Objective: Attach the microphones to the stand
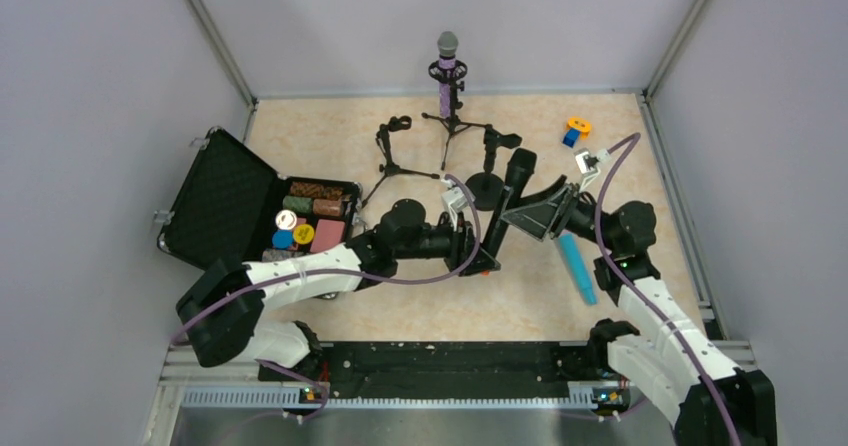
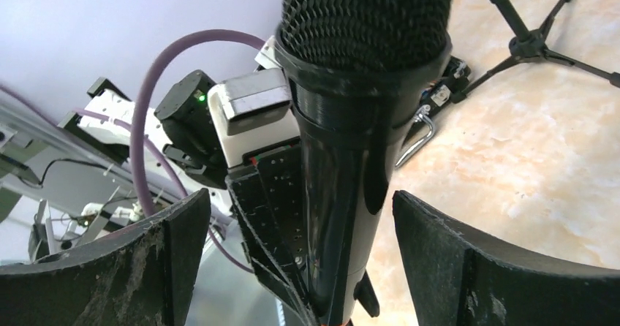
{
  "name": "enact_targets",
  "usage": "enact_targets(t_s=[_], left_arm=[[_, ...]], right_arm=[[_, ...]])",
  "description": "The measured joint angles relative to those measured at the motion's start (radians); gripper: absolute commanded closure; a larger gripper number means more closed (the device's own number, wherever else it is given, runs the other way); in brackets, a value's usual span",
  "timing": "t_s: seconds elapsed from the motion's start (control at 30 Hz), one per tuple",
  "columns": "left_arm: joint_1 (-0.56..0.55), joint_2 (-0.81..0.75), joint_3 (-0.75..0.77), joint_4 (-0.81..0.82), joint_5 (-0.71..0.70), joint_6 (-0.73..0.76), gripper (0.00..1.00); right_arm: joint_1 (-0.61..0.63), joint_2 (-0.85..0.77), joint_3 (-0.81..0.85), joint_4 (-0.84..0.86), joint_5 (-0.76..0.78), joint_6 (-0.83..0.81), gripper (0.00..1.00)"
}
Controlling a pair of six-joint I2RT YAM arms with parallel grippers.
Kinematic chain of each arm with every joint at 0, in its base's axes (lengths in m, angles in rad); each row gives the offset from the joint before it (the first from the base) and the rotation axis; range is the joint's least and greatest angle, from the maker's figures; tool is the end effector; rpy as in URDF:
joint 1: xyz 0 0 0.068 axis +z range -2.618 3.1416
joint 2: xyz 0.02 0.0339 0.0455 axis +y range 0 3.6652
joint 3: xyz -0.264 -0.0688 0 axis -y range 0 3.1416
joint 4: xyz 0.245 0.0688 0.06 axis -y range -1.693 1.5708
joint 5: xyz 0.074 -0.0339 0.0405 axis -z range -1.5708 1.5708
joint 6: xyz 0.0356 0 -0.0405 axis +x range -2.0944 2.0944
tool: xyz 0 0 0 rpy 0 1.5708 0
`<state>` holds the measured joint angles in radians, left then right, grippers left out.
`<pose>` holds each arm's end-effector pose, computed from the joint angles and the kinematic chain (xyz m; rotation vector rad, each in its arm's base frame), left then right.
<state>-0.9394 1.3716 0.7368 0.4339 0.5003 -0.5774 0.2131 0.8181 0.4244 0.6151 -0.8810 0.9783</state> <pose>0.1655 -0.2553 0.2543 0.7625 1.8722 -1.4788 0.1731 0.0656 0.2888 -0.2438 1.6142 1.5353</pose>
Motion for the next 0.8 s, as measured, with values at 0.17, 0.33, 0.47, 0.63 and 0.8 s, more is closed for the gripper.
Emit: enact_targets(t_s=[0.17, 0.33, 0.47, 0.63, 0.8], left_arm=[[0.0, -0.006, -0.027, 0.014, 0.012, -0.003, 1.0], [-0.006, -0.006, -0.027, 0.037, 0.031, -0.004, 1.0], [-0.013, -0.006, -0.027, 0.043, 0.035, -0.004, 1.0], [-0.019, -0.006, -0.027, 0.045, 0.037, -0.004, 1.0], [-0.024, -0.008, -0.027, 0.061, 0.034, -0.02, 1.0]], right_arm=[[0.001, 0.034, -0.029, 0.139, -0.015, 0.075, 0.14], [0.022, 0.064, -0.04, 0.201, -0.014, 0.092, 0.19], [0.038, 0.092, -0.045, 0.243, -0.016, 0.099, 0.3], [0.041, 0.127, -0.054, 0.302, -0.016, 0.116, 0.57], [0.041, 0.164, -0.069, 0.383, -0.01, 0.127, 0.91]])
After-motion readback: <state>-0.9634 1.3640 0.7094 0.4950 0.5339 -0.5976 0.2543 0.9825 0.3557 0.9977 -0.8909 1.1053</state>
